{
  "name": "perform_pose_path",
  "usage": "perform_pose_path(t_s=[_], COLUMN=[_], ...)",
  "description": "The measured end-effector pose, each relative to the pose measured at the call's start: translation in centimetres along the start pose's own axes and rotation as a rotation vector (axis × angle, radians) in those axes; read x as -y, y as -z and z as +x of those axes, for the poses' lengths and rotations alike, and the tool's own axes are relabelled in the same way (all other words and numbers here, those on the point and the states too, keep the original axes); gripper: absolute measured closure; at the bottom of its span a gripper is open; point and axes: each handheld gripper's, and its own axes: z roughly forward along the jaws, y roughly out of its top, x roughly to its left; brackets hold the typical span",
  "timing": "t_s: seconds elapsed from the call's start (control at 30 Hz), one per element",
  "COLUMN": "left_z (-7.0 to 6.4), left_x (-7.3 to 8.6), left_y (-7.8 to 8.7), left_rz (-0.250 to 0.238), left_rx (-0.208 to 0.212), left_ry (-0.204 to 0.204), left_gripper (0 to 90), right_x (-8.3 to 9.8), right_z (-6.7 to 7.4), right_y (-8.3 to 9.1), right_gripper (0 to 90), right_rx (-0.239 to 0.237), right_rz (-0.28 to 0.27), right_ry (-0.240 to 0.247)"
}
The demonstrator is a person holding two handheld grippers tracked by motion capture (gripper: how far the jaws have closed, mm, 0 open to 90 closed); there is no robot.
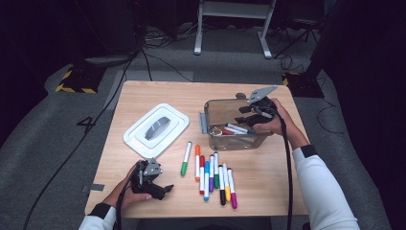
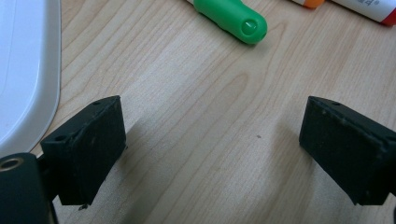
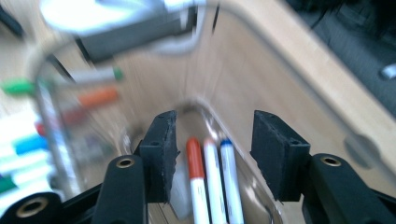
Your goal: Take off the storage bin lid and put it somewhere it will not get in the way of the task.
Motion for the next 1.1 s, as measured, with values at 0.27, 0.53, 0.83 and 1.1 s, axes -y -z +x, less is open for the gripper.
perform_pose_path(t_s=[0.27,0.53,0.83,1.1], left_z=[0.0,0.0,0.1,0.1], left_x=[0.0,0.0,0.0,-0.2], left_y=[0.0,0.0,0.0,-0.2], left_rz=[0.000,0.000,0.001,0.004], left_rx=[-0.001,-0.001,0.007,0.009], left_ry=[0.000,0.001,-0.003,-0.007], left_gripper=[7.6,7.6,7.1,6.2], right_x=[1.3,4.5,8.3,12.1], right_z=[1.1,2.7,5.8,8.7], right_y=[5.7,8.7,9.4,7.1], right_gripper=[40.9,31.7,28.2,23.2], right_rx=[0.093,0.154,0.178,0.137], right_rz=[-0.128,-0.152,-0.173,-0.152], right_ry=[-0.042,-0.084,-0.119,-0.167])
